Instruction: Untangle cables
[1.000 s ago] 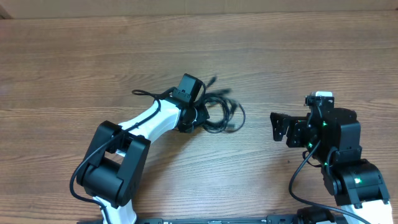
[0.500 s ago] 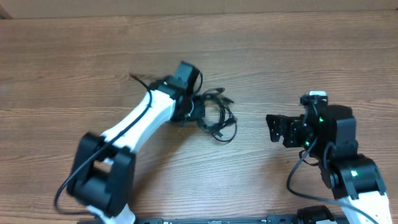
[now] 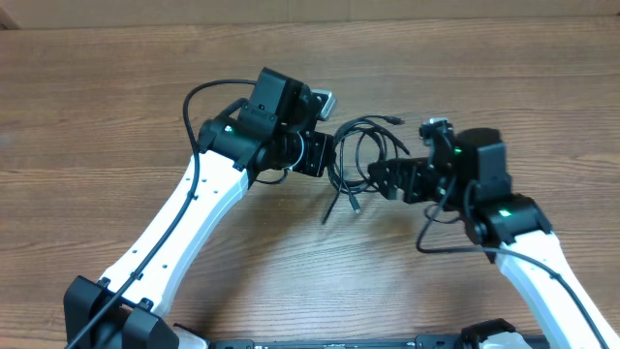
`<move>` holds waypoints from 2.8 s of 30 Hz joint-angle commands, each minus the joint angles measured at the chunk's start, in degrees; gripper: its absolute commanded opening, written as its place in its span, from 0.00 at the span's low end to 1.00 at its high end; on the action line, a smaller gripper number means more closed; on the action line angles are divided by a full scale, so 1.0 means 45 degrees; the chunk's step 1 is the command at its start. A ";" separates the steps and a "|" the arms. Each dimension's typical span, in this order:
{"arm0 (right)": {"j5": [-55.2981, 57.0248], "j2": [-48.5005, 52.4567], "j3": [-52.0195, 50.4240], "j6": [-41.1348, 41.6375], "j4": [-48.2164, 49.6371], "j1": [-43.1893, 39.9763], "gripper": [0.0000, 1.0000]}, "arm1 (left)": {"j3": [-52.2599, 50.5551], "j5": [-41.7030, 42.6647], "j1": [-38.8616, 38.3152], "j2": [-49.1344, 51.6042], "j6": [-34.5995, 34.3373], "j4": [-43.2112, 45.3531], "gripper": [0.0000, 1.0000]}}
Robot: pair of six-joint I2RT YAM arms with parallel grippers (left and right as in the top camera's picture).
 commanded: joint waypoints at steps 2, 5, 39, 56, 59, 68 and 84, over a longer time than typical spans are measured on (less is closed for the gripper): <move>0.2079 0.1248 0.0335 0.2166 0.0466 0.0816 0.63 | 0.0102 0.1365 -0.0034 -0.0053 0.0413 0.0010 0.04; 0.4114 0.2127 0.0335 0.3852 -0.0165 0.1049 0.13 | 0.0102 0.0860 0.0185 -0.0170 0.0500 -0.0389 0.04; -0.5236 0.2424 0.2506 0.0704 0.1409 0.1083 0.04 | 0.0049 -0.0738 0.2992 -0.0165 -0.0782 -0.2443 0.25; -0.5683 0.2424 0.2506 0.0758 0.0947 0.1088 0.04 | -0.0865 0.1744 0.1603 0.1710 -0.0729 0.0243 0.42; -0.5678 0.2424 0.2506 0.0763 0.1001 0.1088 0.04 | -0.0865 0.2885 0.1603 0.2157 -0.0233 0.0631 0.43; -0.5668 0.2424 0.2506 0.0767 0.0986 0.1088 0.04 | -0.0865 0.5022 0.1588 0.3434 0.0257 0.1025 0.52; -0.5668 0.2424 0.2506 0.0753 0.1243 0.1501 0.04 | -0.0865 0.8456 0.1559 0.3973 0.0534 0.2293 0.64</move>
